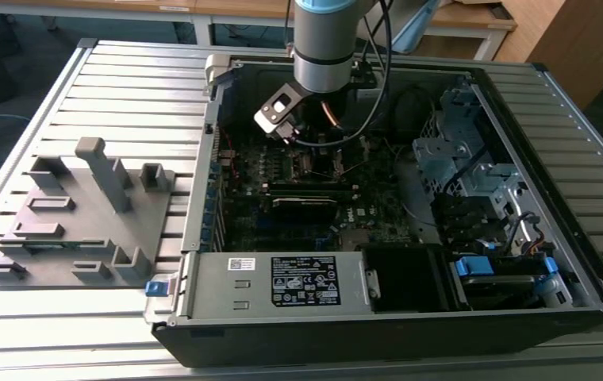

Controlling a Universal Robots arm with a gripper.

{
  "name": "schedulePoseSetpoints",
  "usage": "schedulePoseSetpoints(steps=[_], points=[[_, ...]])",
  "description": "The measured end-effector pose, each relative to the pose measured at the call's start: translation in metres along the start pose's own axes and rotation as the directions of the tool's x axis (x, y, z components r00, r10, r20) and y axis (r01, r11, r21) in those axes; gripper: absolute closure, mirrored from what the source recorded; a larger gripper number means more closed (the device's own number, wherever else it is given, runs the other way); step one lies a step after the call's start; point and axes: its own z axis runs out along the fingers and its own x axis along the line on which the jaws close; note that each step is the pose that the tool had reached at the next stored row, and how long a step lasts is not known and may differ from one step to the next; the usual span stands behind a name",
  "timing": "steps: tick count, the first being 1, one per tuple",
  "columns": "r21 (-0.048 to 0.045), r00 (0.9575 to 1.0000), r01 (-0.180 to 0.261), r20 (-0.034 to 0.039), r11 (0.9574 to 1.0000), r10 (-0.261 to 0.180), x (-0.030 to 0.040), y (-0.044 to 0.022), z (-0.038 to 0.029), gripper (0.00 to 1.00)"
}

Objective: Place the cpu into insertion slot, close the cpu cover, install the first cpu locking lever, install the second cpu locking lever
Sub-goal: 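Place the cpu into insertion slot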

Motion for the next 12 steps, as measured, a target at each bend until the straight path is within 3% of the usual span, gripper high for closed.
schedulePoseSetpoints(steps=[12], points=[[0.0003,1.0000,0.000,0.0000,1.0000,0.000,0.0000,-0.0002,0.0011,0.46]])
